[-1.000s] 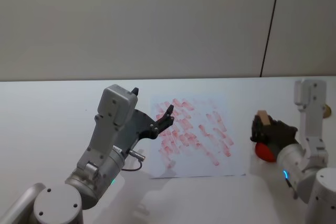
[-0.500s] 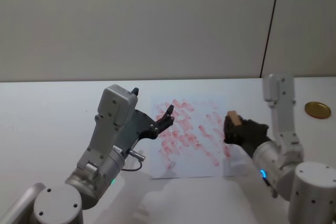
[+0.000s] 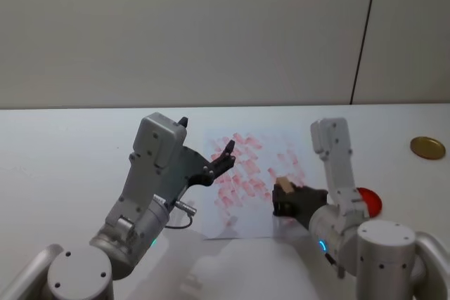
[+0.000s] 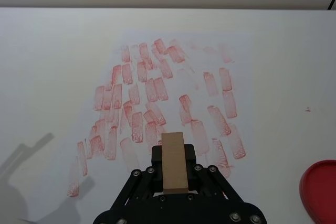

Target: Use the one hand to pick up the stamp and affix it onto the A4 paper.

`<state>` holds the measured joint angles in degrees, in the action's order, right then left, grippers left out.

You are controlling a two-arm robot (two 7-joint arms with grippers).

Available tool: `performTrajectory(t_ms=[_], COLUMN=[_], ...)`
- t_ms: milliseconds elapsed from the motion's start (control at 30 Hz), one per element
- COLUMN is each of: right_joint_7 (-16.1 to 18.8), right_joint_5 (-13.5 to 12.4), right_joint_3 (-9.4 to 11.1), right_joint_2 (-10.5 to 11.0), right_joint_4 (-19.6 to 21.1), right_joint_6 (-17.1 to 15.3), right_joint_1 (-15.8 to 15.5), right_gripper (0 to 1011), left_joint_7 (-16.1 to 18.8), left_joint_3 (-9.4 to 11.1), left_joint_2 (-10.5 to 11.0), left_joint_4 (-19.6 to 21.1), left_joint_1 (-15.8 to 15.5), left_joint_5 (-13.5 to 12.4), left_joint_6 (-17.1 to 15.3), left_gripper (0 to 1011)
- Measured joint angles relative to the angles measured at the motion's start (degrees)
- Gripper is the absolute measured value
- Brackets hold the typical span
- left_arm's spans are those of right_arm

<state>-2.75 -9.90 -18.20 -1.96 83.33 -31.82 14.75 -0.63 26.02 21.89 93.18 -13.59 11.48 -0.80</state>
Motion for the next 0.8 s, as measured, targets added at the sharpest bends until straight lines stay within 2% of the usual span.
performTrajectory(t_ms=[800], right_joint_7=[-3.0], right_joint_5=[1.8], right_joint_3=[0.4], right_joint_2=[-2.4], right_joint_4=[-7.2], right_joint_6=[-3.5], right_joint_1=[3.8], right_gripper=[220], left_joint_7=[0.0], left_joint_3=[0.0], left_joint_2=[0.0], left_joint_4=[0.0], left_joint_1=[0.0], left_joint_5=[0.0], left_joint_6=[0.0], left_gripper=[993])
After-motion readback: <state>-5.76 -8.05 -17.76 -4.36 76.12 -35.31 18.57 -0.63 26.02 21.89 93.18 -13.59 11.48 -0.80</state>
